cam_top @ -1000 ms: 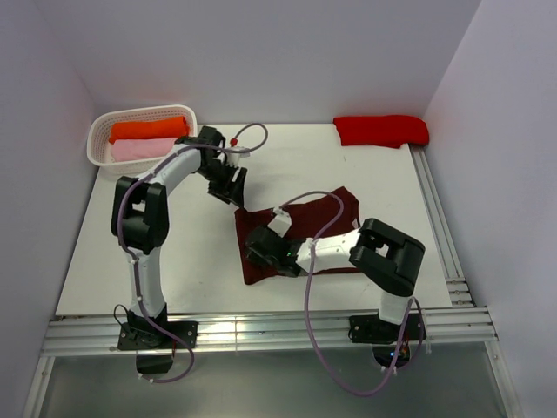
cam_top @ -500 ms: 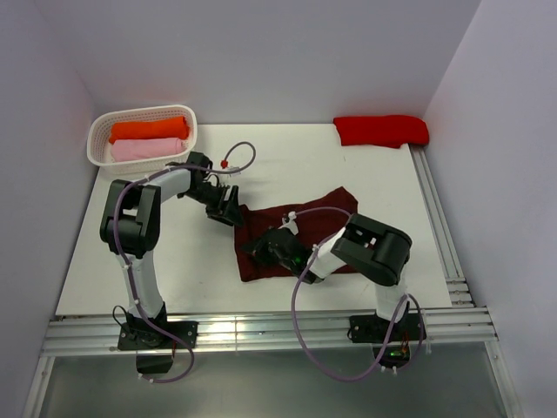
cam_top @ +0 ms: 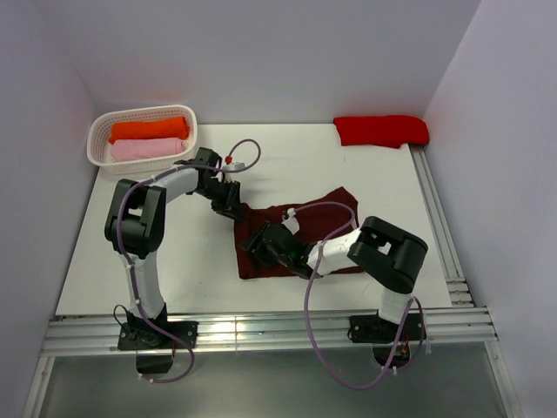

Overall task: Roll the t-shirts
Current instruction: Roll the tshirt

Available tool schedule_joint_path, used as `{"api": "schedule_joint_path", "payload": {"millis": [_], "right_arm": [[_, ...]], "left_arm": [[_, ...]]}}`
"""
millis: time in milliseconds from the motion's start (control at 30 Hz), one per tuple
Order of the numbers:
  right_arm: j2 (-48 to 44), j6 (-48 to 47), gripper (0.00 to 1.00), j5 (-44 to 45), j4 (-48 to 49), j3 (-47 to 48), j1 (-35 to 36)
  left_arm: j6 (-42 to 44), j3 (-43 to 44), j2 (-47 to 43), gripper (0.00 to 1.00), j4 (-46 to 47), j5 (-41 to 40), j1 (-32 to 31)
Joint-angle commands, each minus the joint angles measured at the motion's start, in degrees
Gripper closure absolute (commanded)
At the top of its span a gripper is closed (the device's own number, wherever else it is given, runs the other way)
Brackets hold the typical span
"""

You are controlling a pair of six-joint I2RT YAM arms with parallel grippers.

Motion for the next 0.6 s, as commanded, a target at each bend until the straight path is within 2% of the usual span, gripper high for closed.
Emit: {"api": "schedule_joint_path", "payload": {"millis": [0,167,333,433,467,567], "right_arm": [[-5.14,-3.49,0.45,5.11,-17.30,3.57,1.69],[-9.19,-4.73,0.44,11.08,-29.98,7.27,4.77],[-10.08,-3.42,0.45,11.79,-31.49,7.18,8.89],[-8.94,-1.30,0.55,12.32,-32.73,7.36,10.75],[-8.50,-0.69,0.65,12.58,-32.73,7.53,11.97],[-6.65,1.33,0.72,12.41,-33.96,7.54,13.47]], "left_arm": [[0.13,3.58,-0.22,0.76,-0.87,-5.87,-1.17],[0.92,6.12,0.31,0.80,-4.47,-10.70,-2.57],[1.36,7.27,0.40,0.81,-6.32,-12.81,-3.54],[1.53,7.62,0.57,0.80,-7.02,-13.60,-4.16],[1.53,7.80,0.66,0.80,-7.20,-13.96,-4.25],[1.71,8.24,1.01,0.80,-7.90,-15.01,-4.60]]}}
